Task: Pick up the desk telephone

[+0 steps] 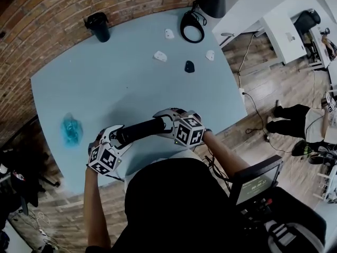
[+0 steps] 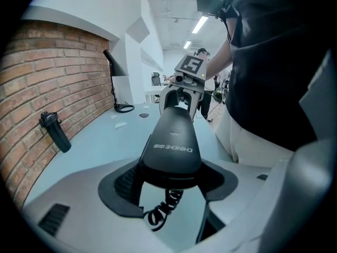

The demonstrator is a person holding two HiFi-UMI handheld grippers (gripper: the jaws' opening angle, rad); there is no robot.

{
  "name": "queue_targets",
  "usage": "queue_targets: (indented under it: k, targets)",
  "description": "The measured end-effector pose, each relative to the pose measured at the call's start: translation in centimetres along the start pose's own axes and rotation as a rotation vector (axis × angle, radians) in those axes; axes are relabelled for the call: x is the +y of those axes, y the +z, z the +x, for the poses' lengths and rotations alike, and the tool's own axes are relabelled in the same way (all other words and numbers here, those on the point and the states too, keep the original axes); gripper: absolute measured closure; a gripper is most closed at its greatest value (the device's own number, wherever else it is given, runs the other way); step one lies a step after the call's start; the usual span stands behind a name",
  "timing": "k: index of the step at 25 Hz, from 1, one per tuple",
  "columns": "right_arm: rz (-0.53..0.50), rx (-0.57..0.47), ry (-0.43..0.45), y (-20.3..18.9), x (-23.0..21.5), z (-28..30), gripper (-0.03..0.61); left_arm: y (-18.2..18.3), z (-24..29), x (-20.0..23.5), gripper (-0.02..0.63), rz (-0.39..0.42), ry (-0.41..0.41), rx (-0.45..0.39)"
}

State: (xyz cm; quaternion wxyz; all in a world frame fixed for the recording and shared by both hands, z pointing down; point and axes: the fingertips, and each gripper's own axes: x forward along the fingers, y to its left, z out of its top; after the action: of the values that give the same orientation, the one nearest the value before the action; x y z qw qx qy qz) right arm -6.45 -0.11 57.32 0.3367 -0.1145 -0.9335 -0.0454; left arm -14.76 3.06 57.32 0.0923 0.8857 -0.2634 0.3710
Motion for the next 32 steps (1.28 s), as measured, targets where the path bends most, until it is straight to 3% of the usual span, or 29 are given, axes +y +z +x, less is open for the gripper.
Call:
queue_targets:
  k: [12, 32]
  targets:
    - [-0.004, -0.108, 0.004, 3.7, -0.8, -2.2, 0.307, 3.2, -3.4, 0.8, 0.293, 0.015, 0.024, -0.090]
    - [0.013, -0.253, 0.030, 7.7, -1.1, -4.2, 0.307, 6.0, -6.8, 1.4, 0.295, -0.034, -0.003, -0.255]
